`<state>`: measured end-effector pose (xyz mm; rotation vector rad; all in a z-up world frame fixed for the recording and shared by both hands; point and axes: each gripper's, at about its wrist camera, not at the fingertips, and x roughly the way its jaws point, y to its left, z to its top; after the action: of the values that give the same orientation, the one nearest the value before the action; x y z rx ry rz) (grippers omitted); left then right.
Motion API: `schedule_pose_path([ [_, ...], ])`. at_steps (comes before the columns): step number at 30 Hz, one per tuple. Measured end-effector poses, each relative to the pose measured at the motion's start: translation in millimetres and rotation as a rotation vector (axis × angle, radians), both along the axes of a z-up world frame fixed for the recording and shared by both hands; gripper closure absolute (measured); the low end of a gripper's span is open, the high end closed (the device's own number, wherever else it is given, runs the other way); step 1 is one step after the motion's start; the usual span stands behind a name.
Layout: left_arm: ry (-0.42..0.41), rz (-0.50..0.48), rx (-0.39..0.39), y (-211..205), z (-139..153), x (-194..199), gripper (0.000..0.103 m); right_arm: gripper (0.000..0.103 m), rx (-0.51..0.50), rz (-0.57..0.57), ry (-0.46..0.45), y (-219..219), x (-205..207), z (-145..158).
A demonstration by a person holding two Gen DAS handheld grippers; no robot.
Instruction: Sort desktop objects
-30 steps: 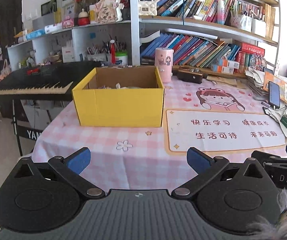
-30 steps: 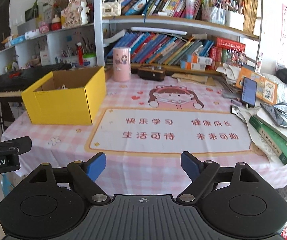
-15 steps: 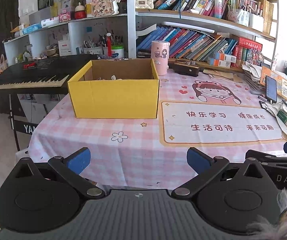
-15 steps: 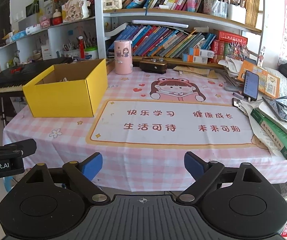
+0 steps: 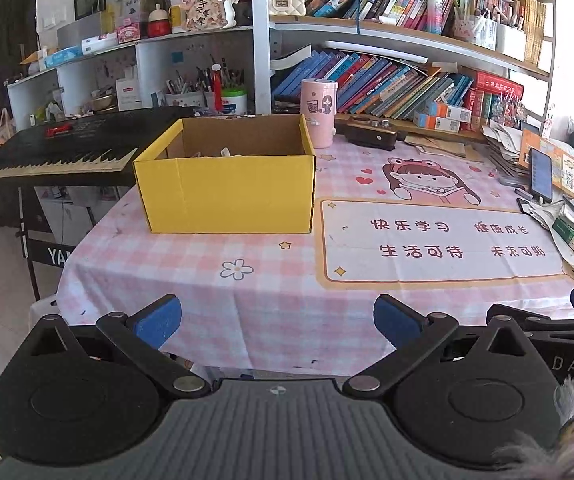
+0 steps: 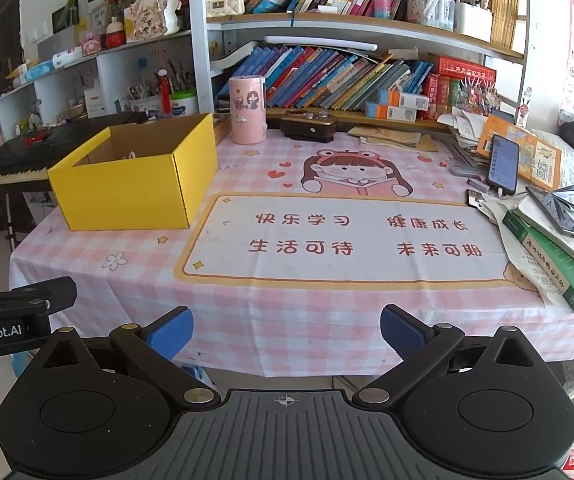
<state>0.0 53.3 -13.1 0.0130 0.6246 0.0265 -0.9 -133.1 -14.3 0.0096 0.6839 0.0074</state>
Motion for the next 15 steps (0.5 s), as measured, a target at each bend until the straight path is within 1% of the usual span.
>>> schedule_pose_path([
  [15,0.008,-0.001,-0.002,-0.7,1.8,-1.1,0.0,0.002,-0.005,0.009,0.02,1.4,1.4,-3.0],
])
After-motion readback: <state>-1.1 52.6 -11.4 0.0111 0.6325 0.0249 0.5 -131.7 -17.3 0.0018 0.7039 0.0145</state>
